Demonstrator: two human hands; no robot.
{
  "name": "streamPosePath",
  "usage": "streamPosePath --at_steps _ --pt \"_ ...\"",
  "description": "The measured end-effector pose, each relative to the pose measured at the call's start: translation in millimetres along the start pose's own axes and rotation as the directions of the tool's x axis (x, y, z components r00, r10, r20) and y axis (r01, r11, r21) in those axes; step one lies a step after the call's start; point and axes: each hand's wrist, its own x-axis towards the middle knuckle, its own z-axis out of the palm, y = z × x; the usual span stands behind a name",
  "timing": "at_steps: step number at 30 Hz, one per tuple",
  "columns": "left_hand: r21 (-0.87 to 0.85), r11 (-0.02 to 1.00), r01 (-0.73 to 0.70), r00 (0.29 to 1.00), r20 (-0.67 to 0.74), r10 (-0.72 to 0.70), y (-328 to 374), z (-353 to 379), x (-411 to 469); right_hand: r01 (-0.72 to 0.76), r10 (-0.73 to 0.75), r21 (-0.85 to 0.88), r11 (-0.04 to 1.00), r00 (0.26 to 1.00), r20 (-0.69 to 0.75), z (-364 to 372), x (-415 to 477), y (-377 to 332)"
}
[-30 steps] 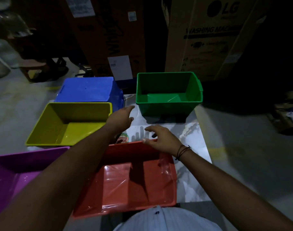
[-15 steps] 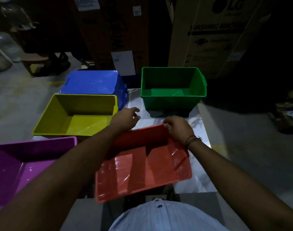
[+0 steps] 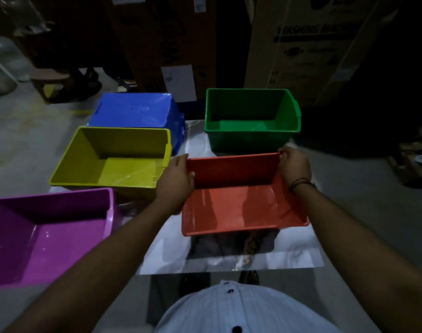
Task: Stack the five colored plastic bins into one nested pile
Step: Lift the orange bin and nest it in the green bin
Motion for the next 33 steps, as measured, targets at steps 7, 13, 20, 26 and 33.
streamPosePath --at_steps 7,13,20,26,33 --pt "-0.194 0.972 0.134 0.977 -0.140 -0.162 -12.6 8.0 -42.6 0.144 -0.130 -0.340 0.929 0.990 0.063 -12.0 -59.6 5.2" --pt "-0.206 0.950 0.235 0.965 -0.068 -0.254 -3.9 7.4 -54.5 0.030 0.007 -0.336 0.941 0.994 0.109 -16.9 -103.5 22.5" --pt "-0.632 0.766 0.119 0.968 -0.096 -0.231 5.2 -17.9 -62.6 0.244 -0.245 0.093 0.965 0.969 -0.005 -47.0 -100.9 28.9" --pt "-0.928 0.364 0.080 0.965 -0.019 -0.261 20.2 -64.3 -49.8 0.440 -0.462 0.279 0.854 0.887 0.016 -93.8 -94.7 10.3" --pt "-0.965 0.238 0.108 0.972 0.053 -0.228 25.3 -86.3 -25.3 0.566 -0.587 0.173 0.806 0.802 0.110 -117.0 -83.0 -5.8"
